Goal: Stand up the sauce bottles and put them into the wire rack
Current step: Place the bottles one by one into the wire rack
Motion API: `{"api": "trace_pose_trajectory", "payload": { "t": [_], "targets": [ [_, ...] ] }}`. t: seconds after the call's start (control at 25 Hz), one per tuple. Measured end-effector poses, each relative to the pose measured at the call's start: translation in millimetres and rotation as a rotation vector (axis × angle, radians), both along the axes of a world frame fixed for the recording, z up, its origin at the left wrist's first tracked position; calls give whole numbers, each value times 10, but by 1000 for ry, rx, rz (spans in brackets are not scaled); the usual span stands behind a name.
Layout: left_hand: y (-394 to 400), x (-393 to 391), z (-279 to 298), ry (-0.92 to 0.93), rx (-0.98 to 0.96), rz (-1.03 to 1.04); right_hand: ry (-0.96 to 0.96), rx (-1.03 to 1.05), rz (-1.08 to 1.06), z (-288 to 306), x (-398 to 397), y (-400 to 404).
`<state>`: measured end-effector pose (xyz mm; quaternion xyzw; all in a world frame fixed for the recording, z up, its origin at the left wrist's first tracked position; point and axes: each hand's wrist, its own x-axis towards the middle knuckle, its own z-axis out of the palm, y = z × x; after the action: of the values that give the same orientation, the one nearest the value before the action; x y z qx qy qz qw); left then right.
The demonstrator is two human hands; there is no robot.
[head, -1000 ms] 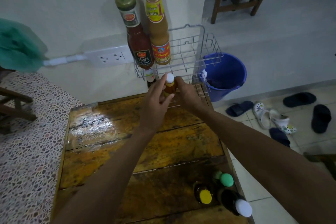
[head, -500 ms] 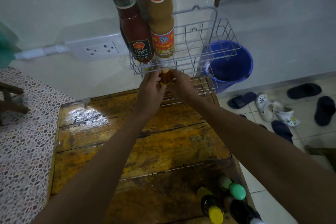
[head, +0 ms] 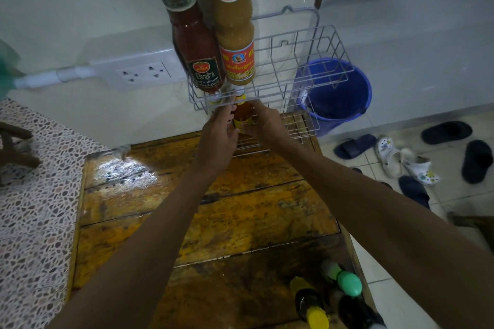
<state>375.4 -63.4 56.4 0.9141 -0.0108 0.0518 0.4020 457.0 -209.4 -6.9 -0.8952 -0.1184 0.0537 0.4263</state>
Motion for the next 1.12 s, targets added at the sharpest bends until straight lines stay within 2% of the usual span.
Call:
{"api": "trace_pose_trajectory", "payload": {
  "t": [0.24,0.36,0.48,0.6,0.68,0.76,0.84,0.92,1.0,1.08,1.12],
  "targets": [
    [-11,-35,53,28,-3,-15,-9,-31,18,23,-10,-29],
    [-13,-202,104,60,5,-18,-80,-101,25,180,-137,-155],
    [-50,-629,107,153,-40,-38,-193,-200,37,429,-438,-437],
    [-154,-1293,97,286,-123,-85,-285,-200,83,675,-921,-780],
    [-228,-1773,48,428,-106,-260,-290,-157,128,815,-1286,-995],
    [-336,-2224,19,576,-30,-485,-257,-179,193,968,-1660,-1150],
    [-504,-2541,11,643,7,-562,-162,-317,320,1098,-1969,-1223],
    [-712,-2775,23,611,20,-510,-46,-486,495,1188,-2217,-1222],
    [-899,-2908,100,563,-99,-410,34,-596,623,1267,-2435,-1218],
    [-938,-2907,194,576,-258,-324,63,-639,646,1317,-2591,-1240],
    [-909,-2876,240,564,-273,-288,57,-640,636,1316,-2647,-1262]
  ]
}}
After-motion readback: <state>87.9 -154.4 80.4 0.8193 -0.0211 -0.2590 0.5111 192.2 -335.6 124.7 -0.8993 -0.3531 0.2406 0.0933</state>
